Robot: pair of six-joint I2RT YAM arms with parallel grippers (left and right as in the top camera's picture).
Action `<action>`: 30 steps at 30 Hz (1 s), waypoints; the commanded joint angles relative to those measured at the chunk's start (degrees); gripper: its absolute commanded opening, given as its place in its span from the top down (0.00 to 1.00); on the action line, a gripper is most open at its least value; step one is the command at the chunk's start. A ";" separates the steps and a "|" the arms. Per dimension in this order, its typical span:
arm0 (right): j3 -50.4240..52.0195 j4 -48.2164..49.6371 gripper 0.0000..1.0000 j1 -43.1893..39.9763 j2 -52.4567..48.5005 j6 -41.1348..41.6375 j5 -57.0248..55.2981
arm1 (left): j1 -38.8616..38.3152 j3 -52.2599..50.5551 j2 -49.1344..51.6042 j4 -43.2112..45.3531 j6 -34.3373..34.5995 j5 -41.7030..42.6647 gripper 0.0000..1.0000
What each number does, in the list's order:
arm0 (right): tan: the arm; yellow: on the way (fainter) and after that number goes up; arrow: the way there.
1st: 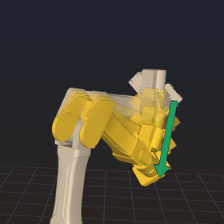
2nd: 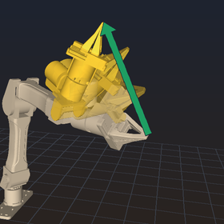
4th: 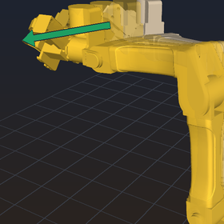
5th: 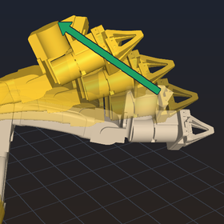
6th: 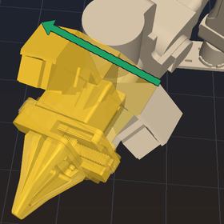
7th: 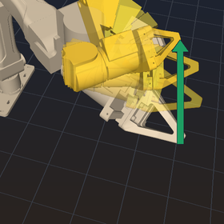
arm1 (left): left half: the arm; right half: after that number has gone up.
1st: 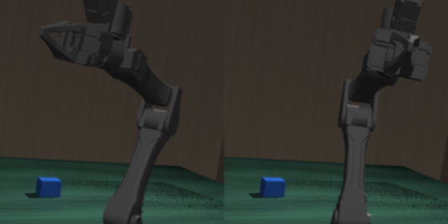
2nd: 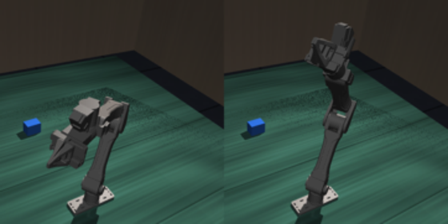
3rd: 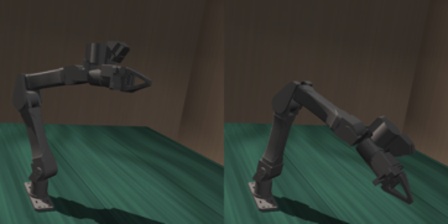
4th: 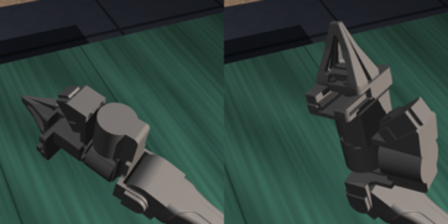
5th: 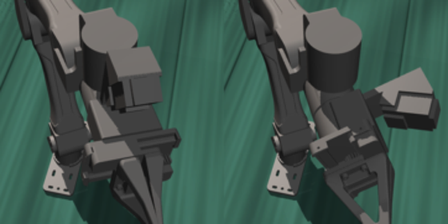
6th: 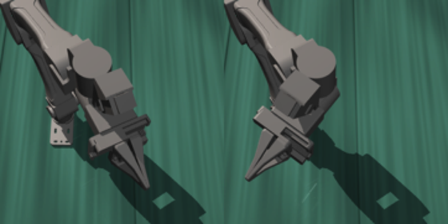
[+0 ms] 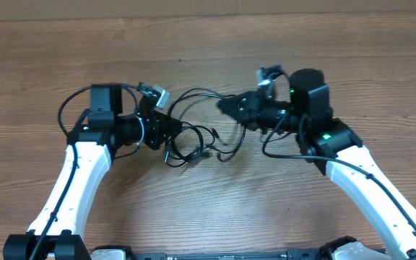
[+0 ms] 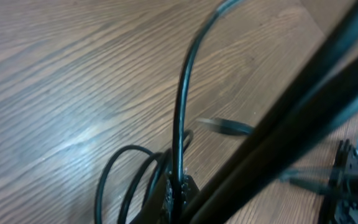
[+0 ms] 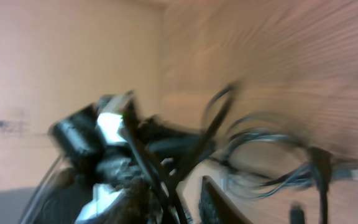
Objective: Untangle cables
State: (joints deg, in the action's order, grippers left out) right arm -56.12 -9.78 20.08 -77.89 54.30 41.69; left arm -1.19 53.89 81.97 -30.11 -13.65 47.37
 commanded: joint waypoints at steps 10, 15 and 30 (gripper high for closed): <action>-0.48 -14.49 0.00 -2.21 1.27 -24.41 -16.24 | 2.03 0.70 -0.66 8.63 6.56 24.28 0.96; -0.48 -21.53 0.00 -2.14 1.27 -24.39 -15.93 | 3.08 0.72 -0.66 18.69 23.56 24.11 0.96; -0.48 -25.66 0.00 0.28 1.27 -25.59 -5.09 | 4.15 0.70 -0.66 27.34 75.10 9.09 0.96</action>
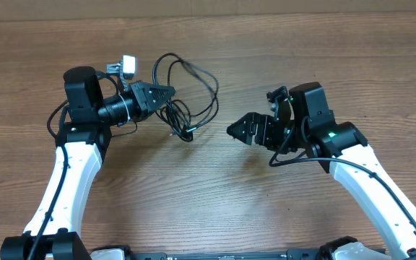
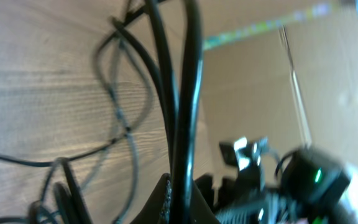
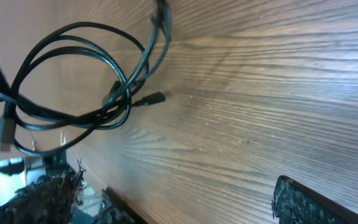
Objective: Untangle cables
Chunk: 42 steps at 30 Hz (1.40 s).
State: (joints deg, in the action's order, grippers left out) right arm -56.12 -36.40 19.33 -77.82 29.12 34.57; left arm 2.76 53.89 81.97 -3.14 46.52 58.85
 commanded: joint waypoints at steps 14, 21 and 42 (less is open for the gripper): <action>-0.46 11.13 0.00 7.32 0.87 3.72 -12.15 | -0.33 0.70 -0.66 0.46 23.96 3.85 0.96; -0.46 11.89 0.00 8.52 -3.65 3.87 -12.83 | -0.35 0.70 -0.66 0.44 27.04 6.93 0.96; -0.15 7.26 0.00 12.85 -16.87 3.82 -13.55 | 0.66 0.70 -0.66 0.66 34.56 8.59 0.96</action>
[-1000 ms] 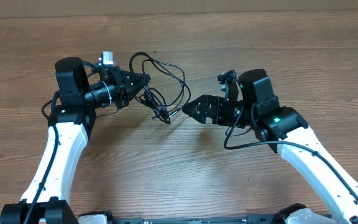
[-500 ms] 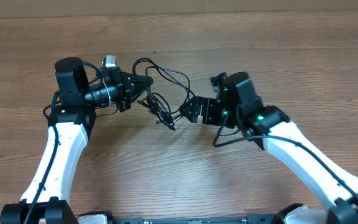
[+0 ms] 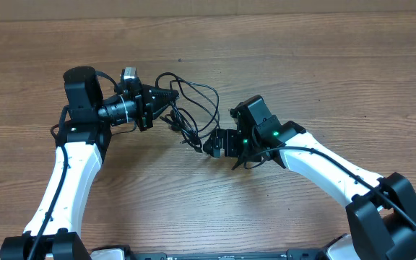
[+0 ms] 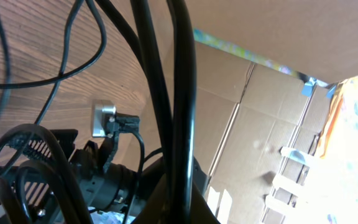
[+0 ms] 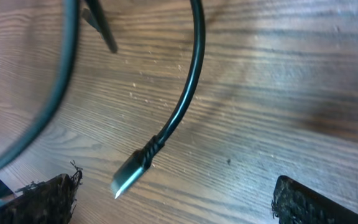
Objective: Untangle cables
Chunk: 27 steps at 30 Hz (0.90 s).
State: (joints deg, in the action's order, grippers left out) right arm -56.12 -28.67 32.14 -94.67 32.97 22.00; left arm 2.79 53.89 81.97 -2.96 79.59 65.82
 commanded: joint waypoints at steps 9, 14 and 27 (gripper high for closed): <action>-0.15 1.20 0.00 0.04 0.00 0.02 1.22 | 0.63 0.70 -0.66 0.42 1.44 0.72 0.96; -0.15 4.63 0.01 -0.46 0.00 2.80 1.09 | 0.63 0.70 -0.66 0.44 -0.55 1.60 0.96; -0.15 7.58 0.01 -4.59 0.00 9.25 1.16 | 0.63 0.70 -0.66 0.20 -11.06 -2.93 0.96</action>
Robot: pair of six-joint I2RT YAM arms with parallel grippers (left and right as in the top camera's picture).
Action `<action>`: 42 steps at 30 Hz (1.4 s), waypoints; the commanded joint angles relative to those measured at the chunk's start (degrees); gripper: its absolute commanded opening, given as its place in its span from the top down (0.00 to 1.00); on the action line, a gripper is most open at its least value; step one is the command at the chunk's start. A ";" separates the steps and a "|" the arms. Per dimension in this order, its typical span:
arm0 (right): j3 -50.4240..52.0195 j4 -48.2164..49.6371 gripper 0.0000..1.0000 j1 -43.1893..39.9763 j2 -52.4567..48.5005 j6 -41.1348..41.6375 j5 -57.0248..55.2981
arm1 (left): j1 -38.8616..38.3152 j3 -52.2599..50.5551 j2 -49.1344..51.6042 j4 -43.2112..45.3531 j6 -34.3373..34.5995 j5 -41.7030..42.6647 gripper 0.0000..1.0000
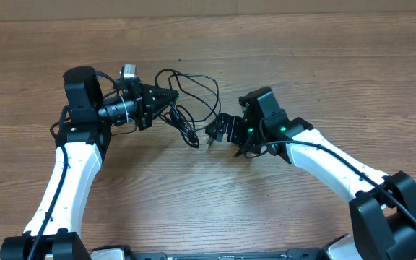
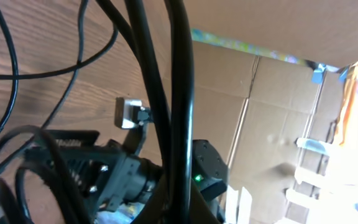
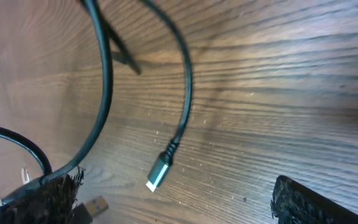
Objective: Untangle cables
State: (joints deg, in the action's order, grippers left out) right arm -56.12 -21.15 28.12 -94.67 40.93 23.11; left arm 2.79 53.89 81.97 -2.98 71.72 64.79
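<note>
A bundle of thin black cables [image 1: 188, 94] hangs in loops from my left gripper [image 1: 166, 97], which is shut on it, raised at the left of the table. In the left wrist view the gripped cable [image 2: 180, 93] runs up from between the shut jaws of the left gripper [image 2: 179, 208]. My right gripper [image 1: 219, 130] stands open just right of the bundle's hanging ends. Low in the right wrist view, a silver-tipped plug [image 3: 159, 172] lies on the wood between the spread fingers [image 3: 58, 193] of the right gripper [image 3: 173, 196], which touch nothing. A USB plug [image 3: 96, 205] shows beside the left finger.
The wooden table [image 1: 280, 58] carries only the cables. Cardboard boxes [image 2: 272, 93] stand beyond the table in the left wrist view. The right arm's own cable [image 1: 266, 148] loops behind its wrist.
The right gripper, still open, has moved a little farther back on the table near the hanging cable ends. The plug now sits more centrally between its fingers. The left gripper keeps the bundle.
Both grippers were close together at the tangle in mid-table. Then the left gripper held the bundle raised at the upper left, with the right gripper open and well apart. Then the open right gripper was at the bundle's dangling ends, where it stays.
</note>
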 commanded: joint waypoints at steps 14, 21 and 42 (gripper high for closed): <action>-0.15 8.04 0.00 -1.09 0.00 3.65 0.11 | -2.60 0.70 -0.66 0.28 3.15 -0.68 0.96; -0.09 6.54 0.00 -1.07 -0.02 -1.49 -0.66 | -3.15 0.70 -0.66 2.51 6.34 0.24 0.96; -0.09 -15.19 0.03 -1.11 -0.02 -7.72 -7.56 | -1.64 0.70 -0.66 13.55 13.55 1.97 0.96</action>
State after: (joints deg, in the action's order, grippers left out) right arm -56.01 -38.02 27.31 -94.74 33.47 14.39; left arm 0.89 53.89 82.00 10.11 84.14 65.01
